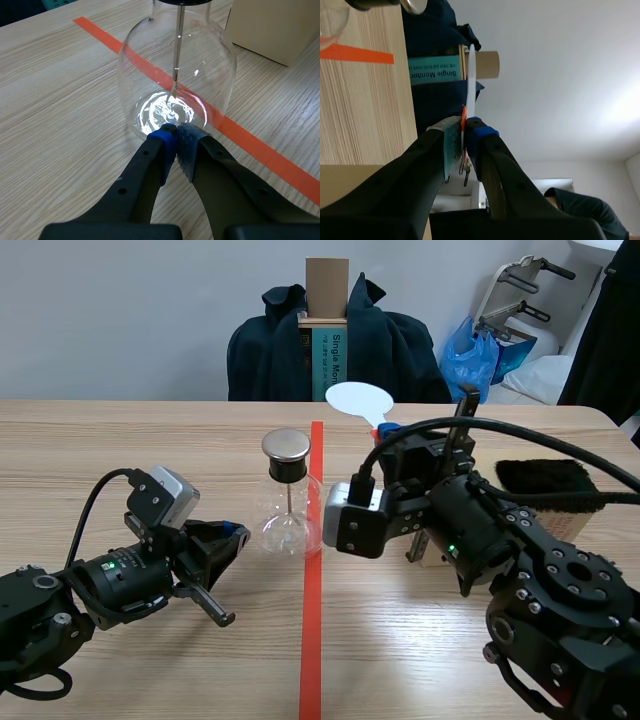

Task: Do the electroscope experiment.
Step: 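Move the plate toward and away from the electroscope, then hold the plate still at the electroscope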

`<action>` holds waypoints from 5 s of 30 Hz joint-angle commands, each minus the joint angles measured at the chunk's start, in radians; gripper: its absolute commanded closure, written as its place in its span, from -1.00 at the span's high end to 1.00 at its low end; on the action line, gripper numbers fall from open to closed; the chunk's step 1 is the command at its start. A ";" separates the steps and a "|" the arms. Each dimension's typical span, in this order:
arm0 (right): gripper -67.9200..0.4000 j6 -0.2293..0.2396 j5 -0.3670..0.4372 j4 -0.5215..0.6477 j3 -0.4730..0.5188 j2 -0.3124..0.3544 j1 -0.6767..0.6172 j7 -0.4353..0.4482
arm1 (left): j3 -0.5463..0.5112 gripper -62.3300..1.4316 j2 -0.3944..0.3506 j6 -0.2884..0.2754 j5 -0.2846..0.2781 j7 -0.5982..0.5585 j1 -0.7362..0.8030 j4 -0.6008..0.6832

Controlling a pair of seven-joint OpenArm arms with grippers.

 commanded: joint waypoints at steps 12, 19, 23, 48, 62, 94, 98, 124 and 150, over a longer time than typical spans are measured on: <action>-0.96 -0.011 0.006 -0.050 0.010 0.007 0.037 -0.021 | -0.007 -0.86 -0.003 -0.002 -0.006 -0.014 -0.008 0.018; -0.96 -0.011 0.003 -0.051 0.010 0.007 0.042 0.050 | -0.007 -0.86 -0.003 -0.002 -0.006 -0.014 -0.008 0.018; -0.96 -0.011 0.002 -0.051 0.010 0.008 0.042 0.133 | -0.007 -0.86 -0.003 -0.002 -0.006 -0.014 -0.008 0.018; -0.96 -0.012 -0.043 -0.051 0.010 0.008 0.042 0.337 | -0.007 -0.86 -0.003 -0.002 -0.006 -0.014 -0.008 0.018; -0.96 -0.019 -0.042 -0.051 0.010 0.007 0.042 0.231 | -0.007 -0.86 -0.003 -0.002 -0.006 -0.013 -0.008 0.018; -0.96 -0.019 -0.047 -0.051 0.010 0.008 0.042 0.009 | -0.007 -0.86 -0.003 -0.002 -0.006 -0.013 -0.008 0.018; -0.96 -0.019 -0.047 -0.051 0.010 0.008 0.042 0.106 | -0.007 -0.86 -0.003 -0.002 -0.006 -0.013 -0.008 0.018; -0.96 -0.019 -0.050 -0.051 0.010 0.007 0.042 0.303 | -0.007 -0.86 -0.003 -0.002 -0.006 -0.013 -0.008 0.018; -0.96 -0.019 -0.050 -0.051 0.010 0.007 0.042 0.303 | -0.007 -0.86 -0.004 0.017 -0.006 -0.013 -0.008 0.018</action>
